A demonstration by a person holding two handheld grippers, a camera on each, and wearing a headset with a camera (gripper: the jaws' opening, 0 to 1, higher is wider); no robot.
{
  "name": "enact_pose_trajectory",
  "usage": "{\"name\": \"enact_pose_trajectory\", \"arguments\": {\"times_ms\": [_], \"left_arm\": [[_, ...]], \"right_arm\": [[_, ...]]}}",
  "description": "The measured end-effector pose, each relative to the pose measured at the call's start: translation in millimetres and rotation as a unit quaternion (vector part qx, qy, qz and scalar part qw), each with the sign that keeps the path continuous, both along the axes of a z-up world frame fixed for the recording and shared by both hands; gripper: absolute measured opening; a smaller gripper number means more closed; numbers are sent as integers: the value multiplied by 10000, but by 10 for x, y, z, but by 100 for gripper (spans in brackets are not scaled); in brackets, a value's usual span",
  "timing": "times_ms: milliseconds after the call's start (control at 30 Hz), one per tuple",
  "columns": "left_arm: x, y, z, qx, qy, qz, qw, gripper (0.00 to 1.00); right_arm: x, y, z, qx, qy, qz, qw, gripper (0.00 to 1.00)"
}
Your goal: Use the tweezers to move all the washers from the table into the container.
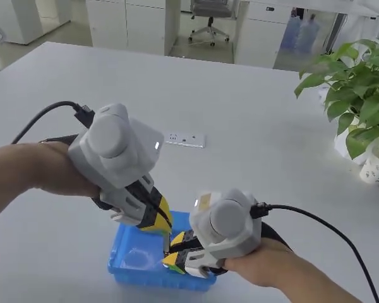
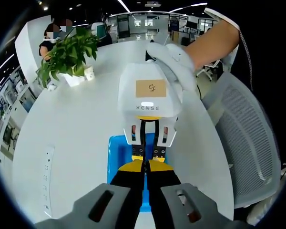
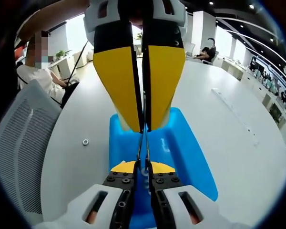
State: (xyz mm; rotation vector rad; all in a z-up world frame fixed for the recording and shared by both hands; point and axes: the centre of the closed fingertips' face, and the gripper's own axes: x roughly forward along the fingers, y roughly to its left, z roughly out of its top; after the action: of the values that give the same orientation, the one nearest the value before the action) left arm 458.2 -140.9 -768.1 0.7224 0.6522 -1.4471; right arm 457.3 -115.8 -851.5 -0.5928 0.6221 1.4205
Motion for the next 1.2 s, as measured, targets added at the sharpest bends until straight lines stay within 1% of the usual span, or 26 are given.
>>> {"name": "enact_pose_trajectory", "arguments": {"times_ms": [333,767,967,1200], "left_arm": [[-51,17,94,-14,-67,-1,10000,4],[-159,75,276,-33,-206,76,9998,4],[-269,107,323,-5,-197,44,9998,3],[-391,171,354,33,-174,60,9998,3]], "right_arm": [[-37,2,96,77,-61,-12,10000,11],[-130,60,291,206,-184,50,9996,11],[-215,95,332,244,-199,104,9995,11],[-353,161,368,286,-204,171,9992,11]]}}
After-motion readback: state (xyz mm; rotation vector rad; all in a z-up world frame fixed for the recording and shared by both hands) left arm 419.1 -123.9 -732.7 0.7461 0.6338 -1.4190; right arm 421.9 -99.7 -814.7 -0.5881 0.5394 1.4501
